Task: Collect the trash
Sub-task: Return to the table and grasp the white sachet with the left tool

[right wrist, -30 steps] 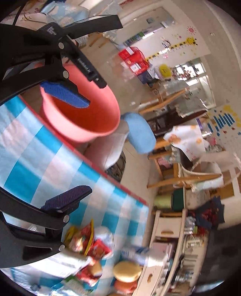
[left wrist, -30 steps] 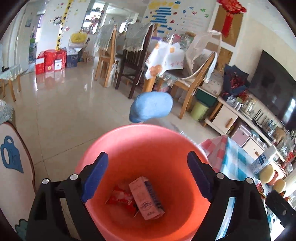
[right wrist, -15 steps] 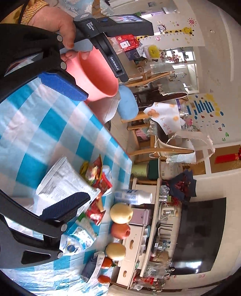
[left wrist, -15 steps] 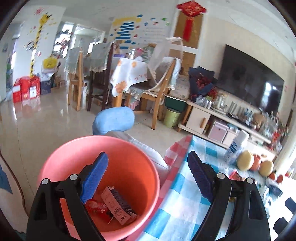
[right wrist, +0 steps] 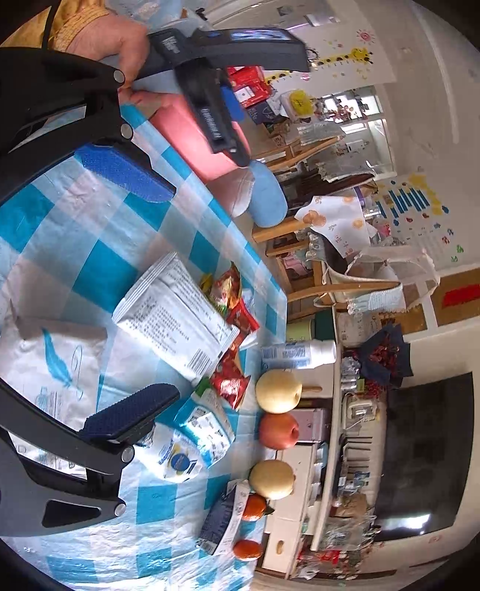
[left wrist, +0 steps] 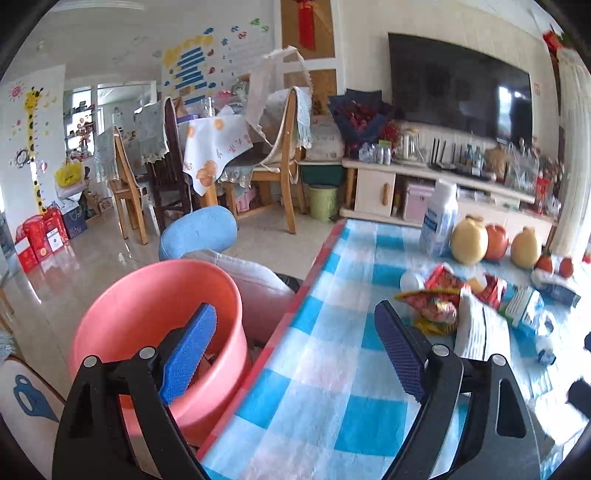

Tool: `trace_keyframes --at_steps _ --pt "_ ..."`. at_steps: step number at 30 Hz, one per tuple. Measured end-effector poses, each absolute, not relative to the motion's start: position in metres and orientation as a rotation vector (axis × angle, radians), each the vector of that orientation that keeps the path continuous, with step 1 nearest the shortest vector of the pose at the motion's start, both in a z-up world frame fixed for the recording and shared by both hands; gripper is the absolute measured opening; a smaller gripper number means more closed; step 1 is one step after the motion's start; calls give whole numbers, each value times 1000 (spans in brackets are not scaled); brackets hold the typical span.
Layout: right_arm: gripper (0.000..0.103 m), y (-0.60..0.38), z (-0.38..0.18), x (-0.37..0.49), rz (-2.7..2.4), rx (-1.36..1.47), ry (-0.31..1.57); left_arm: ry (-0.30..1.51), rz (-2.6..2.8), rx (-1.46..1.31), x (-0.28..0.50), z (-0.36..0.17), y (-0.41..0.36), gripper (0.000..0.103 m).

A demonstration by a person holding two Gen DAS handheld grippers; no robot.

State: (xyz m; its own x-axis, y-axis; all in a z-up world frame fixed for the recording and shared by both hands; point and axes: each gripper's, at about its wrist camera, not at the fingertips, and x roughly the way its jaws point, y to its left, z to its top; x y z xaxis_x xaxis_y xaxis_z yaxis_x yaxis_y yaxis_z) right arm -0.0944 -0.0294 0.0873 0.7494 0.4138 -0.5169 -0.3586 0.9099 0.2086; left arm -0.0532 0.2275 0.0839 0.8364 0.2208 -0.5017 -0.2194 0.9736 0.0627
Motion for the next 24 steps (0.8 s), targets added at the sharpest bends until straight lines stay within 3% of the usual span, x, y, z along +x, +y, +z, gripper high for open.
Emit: trace_keyframes --at_steps 13,24 --pt "99 -72 87 -87 333 147 638 543 91 -8 -60 82 181 87" --pt "99 -129 87 -69 276 283 672 623 -136 185 -48 72 105 87"
